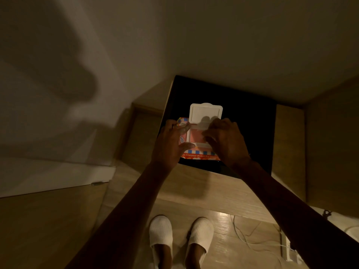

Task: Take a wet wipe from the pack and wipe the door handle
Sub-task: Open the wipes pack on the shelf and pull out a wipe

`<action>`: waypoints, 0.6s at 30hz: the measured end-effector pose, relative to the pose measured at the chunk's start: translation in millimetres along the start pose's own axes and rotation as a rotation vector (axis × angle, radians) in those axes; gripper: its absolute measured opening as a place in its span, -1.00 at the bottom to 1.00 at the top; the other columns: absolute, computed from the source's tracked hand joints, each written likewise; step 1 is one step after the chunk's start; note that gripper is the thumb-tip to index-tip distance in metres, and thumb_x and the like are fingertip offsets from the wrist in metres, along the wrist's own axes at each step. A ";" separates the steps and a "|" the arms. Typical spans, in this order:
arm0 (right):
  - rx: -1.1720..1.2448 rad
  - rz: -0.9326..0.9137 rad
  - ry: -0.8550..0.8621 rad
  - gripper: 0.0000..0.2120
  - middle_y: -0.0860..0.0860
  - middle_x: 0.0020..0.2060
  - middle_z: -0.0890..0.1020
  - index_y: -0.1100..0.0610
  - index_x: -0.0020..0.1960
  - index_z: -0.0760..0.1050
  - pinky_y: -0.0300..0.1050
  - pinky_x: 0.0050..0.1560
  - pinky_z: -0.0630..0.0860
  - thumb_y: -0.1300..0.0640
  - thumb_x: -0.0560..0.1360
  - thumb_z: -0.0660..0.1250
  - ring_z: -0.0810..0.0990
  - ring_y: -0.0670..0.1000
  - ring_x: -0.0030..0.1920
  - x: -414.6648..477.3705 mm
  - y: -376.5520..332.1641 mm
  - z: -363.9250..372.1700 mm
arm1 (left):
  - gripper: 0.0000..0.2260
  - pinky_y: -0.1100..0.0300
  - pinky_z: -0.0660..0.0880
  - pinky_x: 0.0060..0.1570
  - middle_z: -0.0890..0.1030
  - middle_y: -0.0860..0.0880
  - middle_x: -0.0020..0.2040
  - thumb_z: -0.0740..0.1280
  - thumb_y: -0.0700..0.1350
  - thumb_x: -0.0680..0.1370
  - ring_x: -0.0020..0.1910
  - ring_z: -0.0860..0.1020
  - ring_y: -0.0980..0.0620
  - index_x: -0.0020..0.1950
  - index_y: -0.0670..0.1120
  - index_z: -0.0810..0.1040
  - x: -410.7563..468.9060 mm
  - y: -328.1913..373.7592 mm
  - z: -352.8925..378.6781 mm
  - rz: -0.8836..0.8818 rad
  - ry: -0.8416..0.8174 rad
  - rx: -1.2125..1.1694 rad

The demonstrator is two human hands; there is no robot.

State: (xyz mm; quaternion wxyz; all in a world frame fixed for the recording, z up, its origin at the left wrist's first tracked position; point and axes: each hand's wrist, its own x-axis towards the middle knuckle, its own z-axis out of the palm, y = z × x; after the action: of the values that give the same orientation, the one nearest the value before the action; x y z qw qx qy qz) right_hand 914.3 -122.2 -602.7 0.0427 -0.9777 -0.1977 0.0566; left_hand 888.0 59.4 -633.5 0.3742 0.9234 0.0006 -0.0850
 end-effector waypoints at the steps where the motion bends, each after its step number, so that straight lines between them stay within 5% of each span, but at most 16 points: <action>1: -0.002 -0.005 -0.011 -0.83 0.15 0.03 0.62 0.13 0.00 0.66 0.11 0.06 0.49 0.11 0.43 0.47 0.55 0.22 0.04 -0.1 -0.8 0.6 | -0.42 0.01 0.50 0.23 0.31 -0.08 0.39 0.44 0.03 0.45 0.35 0.38 -0.05 0.44 0.04 0.38 -0.3 -0.4 -0.1 -0.001 0.000 -0.003; 13: 0.084 0.065 0.075 -0.82 0.20 -0.05 0.61 0.24 -0.14 0.64 0.13 0.01 0.54 0.24 0.29 0.57 0.58 0.26 -0.01 -2.7 -9.5 1.2 | -0.43 -0.05 0.50 0.23 0.31 -0.10 0.38 0.46 -0.03 0.46 0.35 0.36 -0.07 0.44 -0.02 0.39 -0.5 2.9 1.3 -0.003 0.007 -0.022; 18: 0.362 0.201 0.051 -0.86 0.16 0.14 0.54 0.27 -0.02 0.59 -0.09 0.17 0.45 0.18 0.53 0.36 0.51 0.14 0.17 -3.7 -7.2 8.4 | -0.43 0.02 0.46 0.28 0.31 -0.12 0.40 0.45 -0.03 0.47 0.37 0.35 -0.07 0.45 -0.02 0.38 -2.0 1.2 2.6 0.004 0.017 -0.016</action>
State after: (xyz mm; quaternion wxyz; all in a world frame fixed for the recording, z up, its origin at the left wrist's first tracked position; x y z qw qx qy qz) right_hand 907.2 -116.5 -609.9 0.2168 -0.9700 -0.0844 0.0701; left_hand 885.6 56.9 -634.2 0.3817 0.9211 0.0025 -0.0766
